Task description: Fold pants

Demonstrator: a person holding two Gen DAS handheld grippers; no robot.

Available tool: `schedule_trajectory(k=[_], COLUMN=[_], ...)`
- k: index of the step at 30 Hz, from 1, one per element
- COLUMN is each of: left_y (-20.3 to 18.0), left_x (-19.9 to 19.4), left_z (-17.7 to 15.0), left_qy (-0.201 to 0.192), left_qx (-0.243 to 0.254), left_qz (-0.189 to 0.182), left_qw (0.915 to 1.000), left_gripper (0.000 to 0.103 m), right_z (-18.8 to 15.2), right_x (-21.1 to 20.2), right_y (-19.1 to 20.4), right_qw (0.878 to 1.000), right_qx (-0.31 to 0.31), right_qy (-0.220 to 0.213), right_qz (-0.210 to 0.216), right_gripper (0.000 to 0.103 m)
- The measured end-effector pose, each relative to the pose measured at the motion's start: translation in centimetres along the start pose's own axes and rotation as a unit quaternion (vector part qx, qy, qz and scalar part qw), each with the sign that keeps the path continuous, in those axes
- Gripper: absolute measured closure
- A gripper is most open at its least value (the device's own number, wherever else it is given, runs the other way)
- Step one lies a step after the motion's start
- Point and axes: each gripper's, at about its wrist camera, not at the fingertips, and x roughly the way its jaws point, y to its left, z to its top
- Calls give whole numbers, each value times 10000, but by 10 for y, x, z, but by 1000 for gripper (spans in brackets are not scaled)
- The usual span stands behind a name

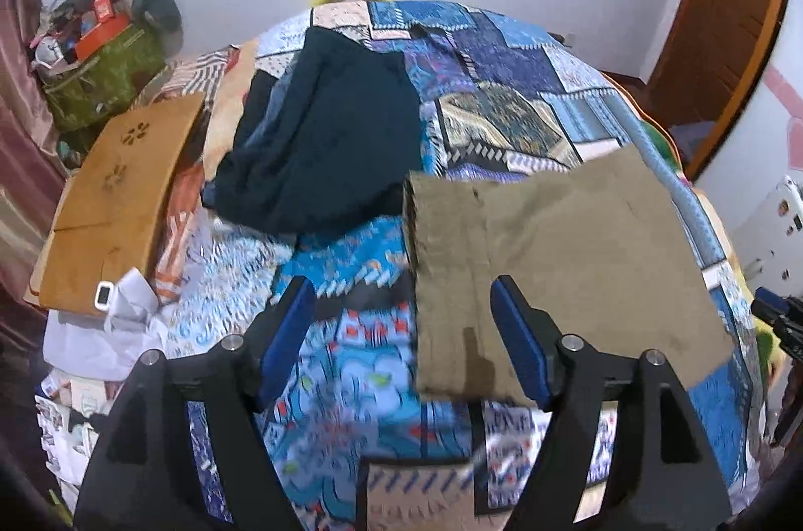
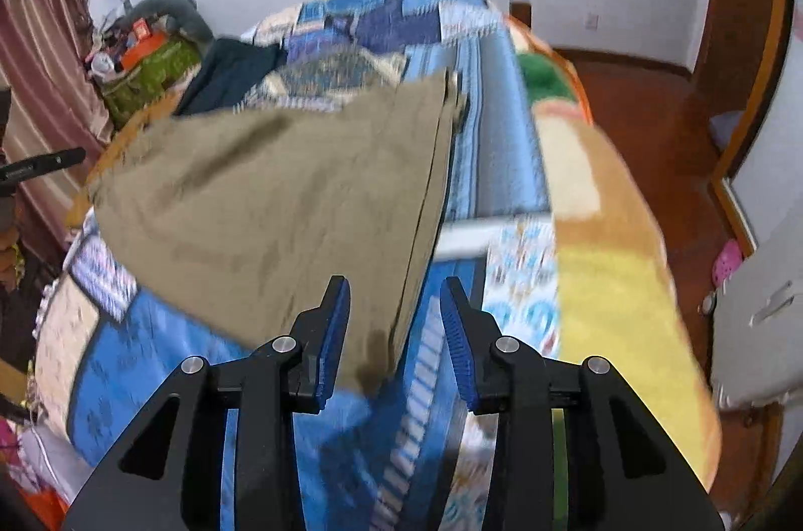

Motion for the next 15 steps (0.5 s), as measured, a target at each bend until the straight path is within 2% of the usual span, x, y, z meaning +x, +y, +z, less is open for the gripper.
schedule_trajectory(k=[8, 15], left_y=[1, -9], left_x=[41, 79], left_z=[41, 67], left_qy=[210, 436], left_qx=[-100, 57], left_qz=[-1, 40], left_qw=[9997, 9990], left_gripper=[27, 27], right_z=[53, 94], right_x=[14, 51], right_y=[-4, -18], right_qw=[9982, 9983], right_qx=[-199, -203], right_qy=[-536, -532], right_qz=[-162, -80], right_gripper=[59, 58])
